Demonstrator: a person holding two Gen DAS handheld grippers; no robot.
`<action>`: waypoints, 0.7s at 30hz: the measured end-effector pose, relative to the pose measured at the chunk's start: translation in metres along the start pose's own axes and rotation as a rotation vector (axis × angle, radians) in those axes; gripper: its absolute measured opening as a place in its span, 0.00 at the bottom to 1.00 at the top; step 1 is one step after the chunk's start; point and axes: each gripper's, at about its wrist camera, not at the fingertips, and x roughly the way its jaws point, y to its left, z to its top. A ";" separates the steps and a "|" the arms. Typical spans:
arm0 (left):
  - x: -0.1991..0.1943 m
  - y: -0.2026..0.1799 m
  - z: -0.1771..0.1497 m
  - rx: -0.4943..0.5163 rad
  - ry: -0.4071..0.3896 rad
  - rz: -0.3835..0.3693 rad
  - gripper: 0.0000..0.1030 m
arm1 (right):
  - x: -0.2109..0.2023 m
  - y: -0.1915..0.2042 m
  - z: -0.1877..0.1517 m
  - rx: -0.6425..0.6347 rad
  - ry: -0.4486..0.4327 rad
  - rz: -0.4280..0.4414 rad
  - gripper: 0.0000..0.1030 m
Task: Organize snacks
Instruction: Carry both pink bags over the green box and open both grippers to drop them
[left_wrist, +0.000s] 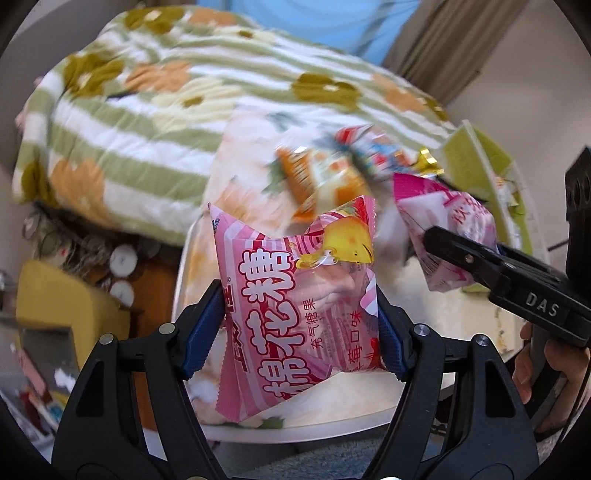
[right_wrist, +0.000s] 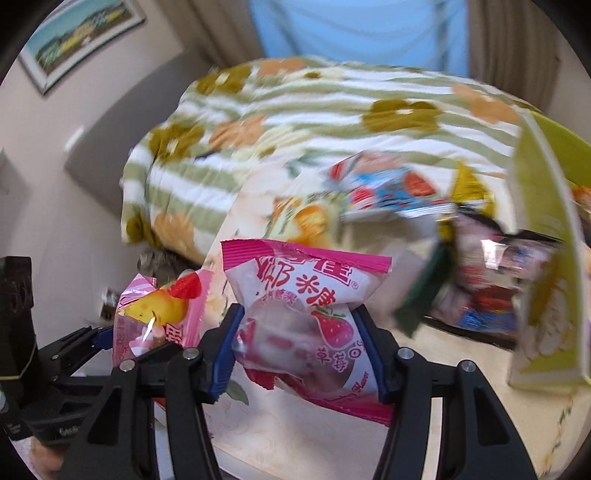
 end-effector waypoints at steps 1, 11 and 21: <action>-0.002 -0.008 0.005 0.019 -0.007 -0.017 0.69 | -0.009 -0.004 -0.001 0.020 -0.018 -0.007 0.52; -0.019 -0.118 0.057 0.217 -0.099 -0.153 0.69 | -0.112 -0.080 -0.009 0.210 -0.202 -0.112 0.52; 0.011 -0.270 0.068 0.304 -0.090 -0.252 0.69 | -0.191 -0.189 -0.028 0.308 -0.297 -0.189 0.53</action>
